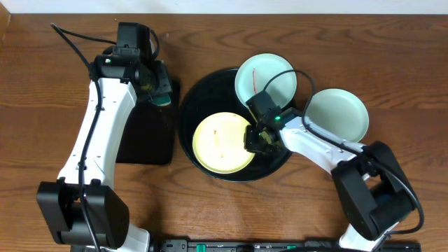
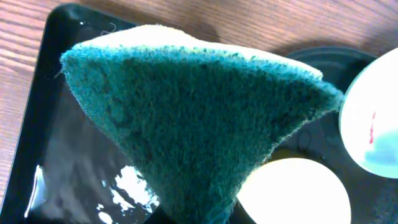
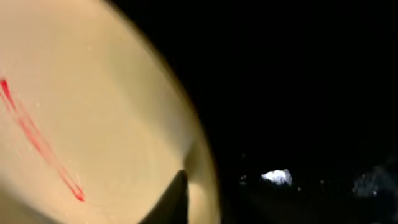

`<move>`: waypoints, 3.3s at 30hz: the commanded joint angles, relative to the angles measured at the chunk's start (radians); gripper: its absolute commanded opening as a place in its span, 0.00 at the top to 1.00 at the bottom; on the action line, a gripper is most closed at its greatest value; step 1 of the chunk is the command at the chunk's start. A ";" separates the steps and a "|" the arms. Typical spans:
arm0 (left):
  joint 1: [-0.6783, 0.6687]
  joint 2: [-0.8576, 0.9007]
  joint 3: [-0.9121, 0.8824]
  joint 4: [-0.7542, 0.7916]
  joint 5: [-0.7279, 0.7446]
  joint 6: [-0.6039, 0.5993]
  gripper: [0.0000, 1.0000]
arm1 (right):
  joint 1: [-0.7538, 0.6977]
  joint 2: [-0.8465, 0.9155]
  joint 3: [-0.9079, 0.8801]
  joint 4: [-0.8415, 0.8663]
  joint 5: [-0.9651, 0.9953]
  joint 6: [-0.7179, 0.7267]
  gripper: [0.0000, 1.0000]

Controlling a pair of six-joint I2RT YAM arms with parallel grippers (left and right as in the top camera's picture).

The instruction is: Clean dirty plates on tray and stack at the side

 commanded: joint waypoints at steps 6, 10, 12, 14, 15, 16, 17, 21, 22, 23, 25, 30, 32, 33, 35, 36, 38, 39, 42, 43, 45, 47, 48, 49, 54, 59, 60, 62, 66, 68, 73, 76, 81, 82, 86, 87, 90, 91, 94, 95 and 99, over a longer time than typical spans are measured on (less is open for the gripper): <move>-0.079 0.032 -0.006 -0.021 -0.001 0.056 0.93 | -0.003 0.023 0.008 -0.003 -0.017 0.035 0.99; -0.129 0.071 -0.006 -0.022 0.018 0.084 0.92 | -0.003 0.023 0.008 -0.006 -0.024 0.034 0.99; -0.159 0.104 -0.006 -0.015 0.050 0.090 0.92 | -0.003 0.023 0.008 -0.010 -0.024 0.034 0.99; -0.179 0.133 -0.006 -0.007 0.074 0.090 0.92 | -0.004 0.023 0.008 -0.018 -0.026 0.030 0.99; -0.191 0.151 -0.006 -0.002 0.093 0.090 0.93 | -0.004 0.023 0.008 -0.021 -0.028 0.027 0.99; -0.200 0.170 -0.006 0.005 0.111 0.090 0.93 | -0.005 0.023 0.008 -0.022 -0.029 0.027 0.99; -0.206 0.183 -0.006 0.008 0.128 0.090 0.93 | -0.005 0.023 0.008 -0.023 -0.031 0.027 0.99; -0.232 0.257 -0.006 0.026 0.212 0.090 0.92 | -0.005 0.023 0.008 -0.023 -0.031 0.027 0.99; -0.237 0.275 -0.006 0.026 0.232 0.090 0.93 | -0.005 0.023 0.008 -0.023 -0.031 0.027 0.99; -0.241 0.290 -0.006 0.026 0.243 0.090 0.92 | -0.005 0.023 0.008 -0.024 -0.030 0.027 0.99; -0.247 0.318 -0.006 0.026 0.279 0.094 0.93 | -0.005 0.023 0.008 -0.024 -0.031 0.027 0.99; -0.250 0.357 -0.006 0.035 0.408 0.139 0.93 | -0.005 0.023 0.008 -0.021 -0.031 0.027 0.99; -0.250 0.358 -0.006 0.054 0.409 0.139 0.93 | -0.005 0.023 0.008 -0.021 -0.031 0.027 0.99; -0.250 0.358 -0.006 0.070 0.409 0.138 0.93 | -0.005 0.023 0.008 -0.021 -0.031 0.027 0.99; -0.250 0.358 -0.006 0.130 0.409 0.138 0.93 | -0.005 0.023 0.008 -0.021 -0.031 0.027 0.99; -0.250 0.358 -0.006 0.156 0.409 0.137 0.93 | -0.005 0.023 0.008 -0.021 -0.031 0.027 0.99; -0.250 0.358 -0.006 0.195 0.409 0.119 0.93 | -0.005 0.023 0.008 -0.021 -0.031 0.027 0.99; -0.250 0.359 -0.006 0.210 0.409 0.105 0.93 | -0.005 0.023 0.008 -0.021 -0.030 0.027 0.99; -0.250 0.364 -0.006 0.229 0.406 0.068 0.93 | -0.005 0.023 0.008 -0.021 -0.030 0.027 0.99; -0.250 0.370 -0.006 0.232 0.406 0.057 0.92 | -0.005 0.023 0.008 -0.021 -0.030 0.026 0.99; -0.250 0.383 -0.006 0.241 0.405 0.054 0.92 | -0.005 0.023 0.008 -0.021 -0.030 0.026 0.99; -0.250 0.403 -0.006 0.259 0.392 0.026 0.93 | -0.005 0.023 0.008 -0.021 -0.030 0.026 0.99; -0.250 0.411 -0.006 0.269 0.383 0.006 0.93 | -0.005 0.023 0.008 -0.021 -0.030 0.026 0.99; -0.250 0.420 -0.006 0.282 0.381 -0.007 0.93 | -0.005 0.023 0.008 -0.021 -0.030 0.026 0.99; -0.251 0.444 -0.006 0.324 0.392 -0.094 0.92 | -0.005 0.023 0.008 -0.021 -0.030 0.019 0.99; -0.257 0.444 -0.006 0.360 0.497 -0.103 0.92 | -0.005 0.023 0.008 -0.019 -0.030 0.019 0.99; -0.260 0.444 -0.006 0.383 0.521 -0.105 0.93 | -0.005 0.023 0.008 -0.017 -0.030 0.019 0.99; -0.262 0.444 -0.006 0.400 0.519 -0.107 0.93 | -0.005 0.023 0.008 -0.017 -0.030 0.019 0.99; -0.263 0.444 -0.006 0.409 0.518 -0.106 0.93 | -0.005 0.023 0.008 -0.017 -0.030 0.011 0.99; -0.263 0.444 -0.006 0.404 0.518 -0.106 0.92 | -0.005 0.023 0.008 -0.017 -0.030 0.011 0.99; -0.265 0.444 -0.006 0.355 0.518 -0.106 0.92 | -0.005 0.023 0.008 -0.016 -0.030 0.011 0.99; -0.270 0.444 -0.008 0.344 0.518 -0.106 0.93 | -0.005 0.023 0.008 -0.016 -0.030 0.011 0.99; -0.282 0.444 -0.008 0.383 0.511 -0.107 0.92 | -0.005 0.023 0.008 -0.013 -0.031 0.011 0.99; -0.283 0.444 -0.008 0.393 0.512 -0.110 0.93 | -0.005 0.023 0.008 -0.013 -0.031 0.011 0.99; -0.283 0.444 -0.008 0.427 0.511 -0.118 0.93 | -0.005 0.023 0.008 -0.013 -0.031 0.011 0.99; -0.283 0.444 -0.008 0.429 0.511 -0.118 0.93 | -0.005 0.023 0.008 -0.013 -0.031 0.011 0.99; -0.282 0.444 -0.008 0.423 0.484 -0.117 0.93 | -0.005 0.023 0.008 -0.013 -0.031 0.008 0.99; -0.281 0.444 -0.008 0.420 0.460 -0.117 0.93 | -0.005 0.023 0.008 -0.013 -0.031 0.008 0.99; -0.275 0.444 -0.008 0.403 0.439 -0.117 0.92 | -0.005 0.023 0.008 -0.013 -0.031 0.008 0.99; -0.272 0.443 -0.008 0.393 0.439 -0.117 0.93 | -0.005 0.023 0.008 -0.014 -0.031 0.008 0.99; -0.269 0.443 -0.008 0.325 0.439 -0.117 0.93 | -0.005 0.023 0.008 -0.013 -0.031 0.007 0.99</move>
